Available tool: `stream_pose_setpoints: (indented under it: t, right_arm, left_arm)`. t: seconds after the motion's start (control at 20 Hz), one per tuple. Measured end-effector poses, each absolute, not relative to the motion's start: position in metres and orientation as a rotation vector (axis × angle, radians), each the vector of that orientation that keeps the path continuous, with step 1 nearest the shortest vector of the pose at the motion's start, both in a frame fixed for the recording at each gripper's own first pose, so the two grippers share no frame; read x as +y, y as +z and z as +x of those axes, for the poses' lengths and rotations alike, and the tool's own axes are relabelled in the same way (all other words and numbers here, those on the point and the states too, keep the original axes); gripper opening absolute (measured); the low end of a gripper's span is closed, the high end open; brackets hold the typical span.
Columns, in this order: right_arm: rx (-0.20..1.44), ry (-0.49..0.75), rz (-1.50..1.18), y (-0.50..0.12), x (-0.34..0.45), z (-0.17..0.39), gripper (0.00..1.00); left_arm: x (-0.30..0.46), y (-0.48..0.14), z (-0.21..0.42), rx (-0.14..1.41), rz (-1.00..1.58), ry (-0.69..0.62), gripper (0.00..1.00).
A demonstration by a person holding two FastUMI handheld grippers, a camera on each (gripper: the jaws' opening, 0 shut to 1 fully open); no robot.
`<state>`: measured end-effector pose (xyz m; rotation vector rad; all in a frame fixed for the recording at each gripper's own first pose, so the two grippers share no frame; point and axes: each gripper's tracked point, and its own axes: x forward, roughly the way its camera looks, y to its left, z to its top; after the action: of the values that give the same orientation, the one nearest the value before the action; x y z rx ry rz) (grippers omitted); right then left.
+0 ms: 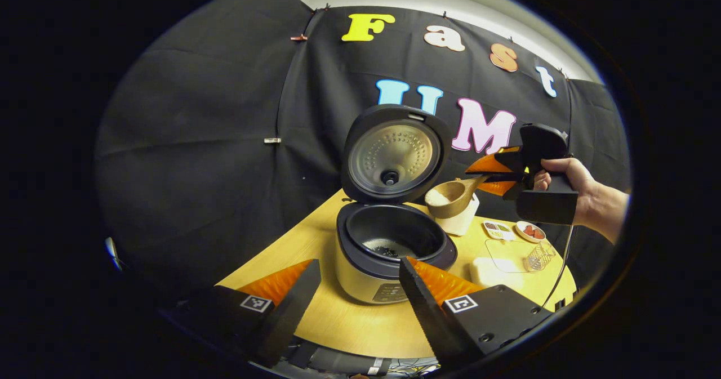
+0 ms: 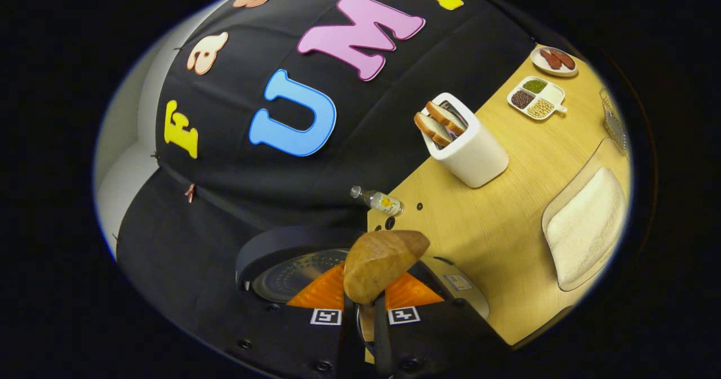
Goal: Close the left gripper, press the button to open the rice cooker; take a wooden spoon from the chopstick holder with the right hand, scoop a spoonful of rice and pour it into the rice cooker, then put the wooden spoon back into the chopstick holder.
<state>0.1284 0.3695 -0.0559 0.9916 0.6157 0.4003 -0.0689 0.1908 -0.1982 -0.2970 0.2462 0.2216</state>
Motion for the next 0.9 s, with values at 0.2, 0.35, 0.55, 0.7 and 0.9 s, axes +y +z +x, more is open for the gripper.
stream_pose_setpoints:
  t: [0.2,0.35,0.55,0.7,0.9]
  right_arm:
    - [0.568,0.440,0.829,-0.058,0.396,0.128,0.15]
    - [0.498,0.475,0.663,-0.060,0.412,0.127,0.15]
    - [0.426,0.541,0.469,-0.064,0.436,0.123,0.15]
    - [0.397,0.588,0.372,-0.069,0.452,0.117,0.15]
    - [0.314,0.635,0.245,-0.066,0.469,0.113,0.14]
  left_arm:
    - [0.198,-0.200,-0.067,0.246,-0.303,0.226,0.96]
    - [0.201,-0.202,-0.064,0.251,-0.308,0.229,0.96]
    - [0.204,-0.207,-0.066,0.265,-0.305,0.234,0.96]
    - [0.206,-0.211,-0.068,0.278,-0.301,0.239,0.96]
    - [0.207,-0.212,-0.073,0.286,-0.302,0.248,0.96]
